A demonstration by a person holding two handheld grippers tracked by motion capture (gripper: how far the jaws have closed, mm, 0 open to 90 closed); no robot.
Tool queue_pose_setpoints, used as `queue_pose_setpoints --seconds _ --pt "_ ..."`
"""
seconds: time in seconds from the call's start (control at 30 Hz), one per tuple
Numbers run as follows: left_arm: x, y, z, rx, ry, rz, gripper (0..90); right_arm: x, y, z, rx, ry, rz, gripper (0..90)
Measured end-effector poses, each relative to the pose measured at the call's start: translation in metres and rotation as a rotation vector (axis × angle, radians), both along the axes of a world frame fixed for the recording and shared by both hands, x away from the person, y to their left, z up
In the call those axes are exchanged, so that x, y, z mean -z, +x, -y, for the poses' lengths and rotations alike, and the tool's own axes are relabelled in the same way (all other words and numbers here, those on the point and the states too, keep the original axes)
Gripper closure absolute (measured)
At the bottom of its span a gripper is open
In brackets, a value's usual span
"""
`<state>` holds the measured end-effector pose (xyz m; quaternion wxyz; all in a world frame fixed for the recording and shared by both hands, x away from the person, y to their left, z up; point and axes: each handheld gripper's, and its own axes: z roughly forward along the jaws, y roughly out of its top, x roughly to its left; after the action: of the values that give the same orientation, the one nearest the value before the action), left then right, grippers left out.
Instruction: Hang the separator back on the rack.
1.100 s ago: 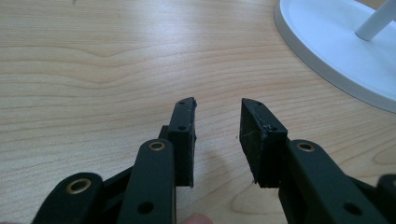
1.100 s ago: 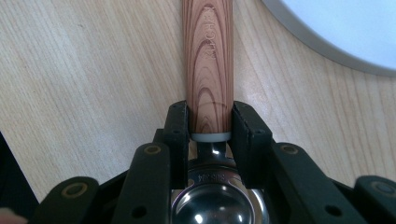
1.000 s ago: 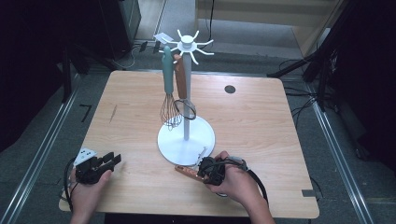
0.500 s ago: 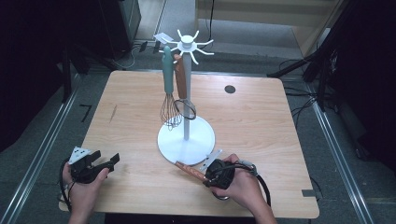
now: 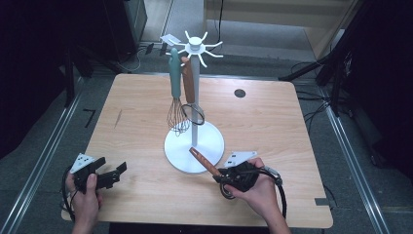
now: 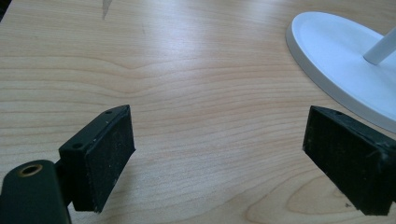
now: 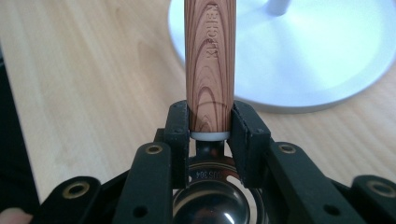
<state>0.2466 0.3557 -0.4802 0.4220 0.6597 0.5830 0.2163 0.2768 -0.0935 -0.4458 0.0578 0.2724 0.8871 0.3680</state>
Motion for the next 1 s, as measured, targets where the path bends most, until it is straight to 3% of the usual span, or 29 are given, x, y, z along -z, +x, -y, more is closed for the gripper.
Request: queue_pose_setpoints --seconds 0.37,0.7,1.0 --pt "-0.004 -0.002 -0.003 -0.026 -0.014 0.045 9.3 -0.002 0.005 0.02 0.124 0.121 0.066 71.3" --pt "0.001 0.001 -0.001 -0.039 0.014 0.028 9.4 -0.013 0.003 0.038 0.277 0.242 0.171 71.3" --pt "0.003 0.002 0.001 -0.048 0.025 0.019 9.4 -0.033 -0.006 0.044 0.345 0.331 0.26 71.2"
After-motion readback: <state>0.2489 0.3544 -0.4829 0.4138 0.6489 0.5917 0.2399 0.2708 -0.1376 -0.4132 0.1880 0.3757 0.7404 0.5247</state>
